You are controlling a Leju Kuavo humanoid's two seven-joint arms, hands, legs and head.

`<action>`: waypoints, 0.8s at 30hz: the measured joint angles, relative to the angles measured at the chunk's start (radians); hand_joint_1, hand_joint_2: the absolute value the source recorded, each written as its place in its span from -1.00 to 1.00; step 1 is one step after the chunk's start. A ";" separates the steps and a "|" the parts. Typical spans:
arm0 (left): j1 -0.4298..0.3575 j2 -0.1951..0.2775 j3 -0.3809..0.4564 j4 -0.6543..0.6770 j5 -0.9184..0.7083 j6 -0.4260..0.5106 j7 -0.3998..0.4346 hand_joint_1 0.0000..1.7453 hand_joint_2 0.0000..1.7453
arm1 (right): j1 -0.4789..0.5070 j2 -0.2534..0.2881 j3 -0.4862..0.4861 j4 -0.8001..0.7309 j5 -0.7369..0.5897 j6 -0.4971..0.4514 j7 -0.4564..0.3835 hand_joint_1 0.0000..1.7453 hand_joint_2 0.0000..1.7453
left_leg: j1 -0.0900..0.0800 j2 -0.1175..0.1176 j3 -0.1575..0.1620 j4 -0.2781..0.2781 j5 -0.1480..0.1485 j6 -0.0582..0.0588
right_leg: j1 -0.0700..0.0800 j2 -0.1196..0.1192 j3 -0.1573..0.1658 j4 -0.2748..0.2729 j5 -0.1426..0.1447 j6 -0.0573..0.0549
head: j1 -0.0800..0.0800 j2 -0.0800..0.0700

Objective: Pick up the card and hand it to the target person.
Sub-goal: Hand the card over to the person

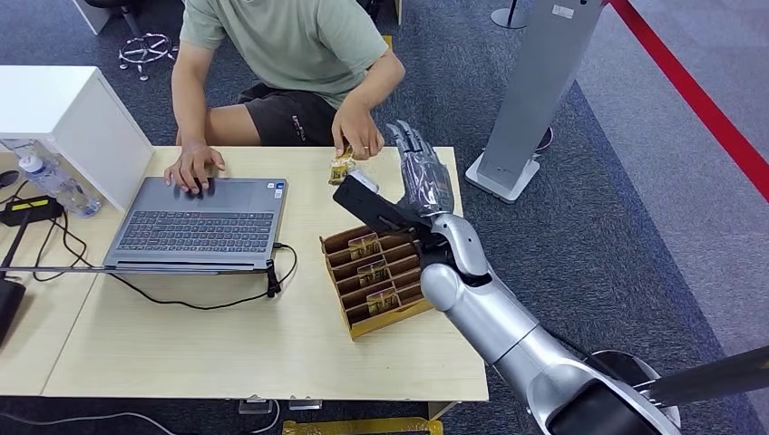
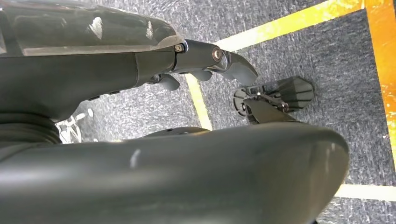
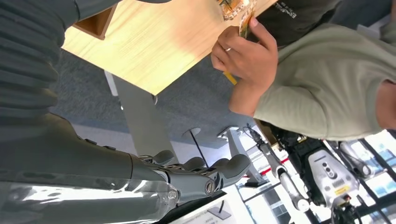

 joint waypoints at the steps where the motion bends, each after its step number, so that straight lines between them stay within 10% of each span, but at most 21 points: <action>1: 0.003 0.000 0.000 0.000 0.005 0.002 -0.003 -1.00 -1.00 | 0.017 -0.007 -0.002 -0.027 -0.008 -0.006 0.004 -1.00 1.00 | 0.000 0.000 0.000 0.000 0.000 0.000 | 0.000 0.000 0.000 0.000 0.000 0.000 | 0.000 0.000; 24: 0.015 0.020 0.021 0.002 0.043 -0.005 -0.007 -1.00 -1.00 | 0.525 -0.148 -0.133 -0.466 -0.314 -0.004 -0.236 -1.00 1.00 | 0.000 0.000 0.001 0.000 -0.001 0.000 | 0.000 0.000 0.001 -0.001 0.000 0.000 | 0.000 0.000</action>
